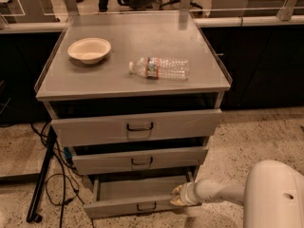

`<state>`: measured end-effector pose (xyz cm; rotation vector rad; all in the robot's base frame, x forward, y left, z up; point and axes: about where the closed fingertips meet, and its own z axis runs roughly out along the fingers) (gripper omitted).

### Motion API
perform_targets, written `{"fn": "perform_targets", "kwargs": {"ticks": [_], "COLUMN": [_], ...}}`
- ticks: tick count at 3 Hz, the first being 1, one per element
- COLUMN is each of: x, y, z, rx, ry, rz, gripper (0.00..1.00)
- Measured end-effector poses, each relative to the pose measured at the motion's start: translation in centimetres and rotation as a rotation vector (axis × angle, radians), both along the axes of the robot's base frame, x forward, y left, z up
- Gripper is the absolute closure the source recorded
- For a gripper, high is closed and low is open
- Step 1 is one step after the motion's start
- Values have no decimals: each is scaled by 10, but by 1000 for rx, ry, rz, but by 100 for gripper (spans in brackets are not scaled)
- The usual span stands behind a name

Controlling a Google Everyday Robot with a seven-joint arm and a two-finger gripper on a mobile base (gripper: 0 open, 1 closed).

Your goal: Open bottom drawer

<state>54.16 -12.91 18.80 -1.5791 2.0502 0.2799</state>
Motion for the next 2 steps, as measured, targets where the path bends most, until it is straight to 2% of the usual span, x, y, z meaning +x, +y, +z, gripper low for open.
{"fn": "perform_targets", "kwargs": {"ticks": [2], "x": [0], "y": [0], "z": [0], "rx": [0], "ry": [0], "rz": [0], "gripper": [34]}}
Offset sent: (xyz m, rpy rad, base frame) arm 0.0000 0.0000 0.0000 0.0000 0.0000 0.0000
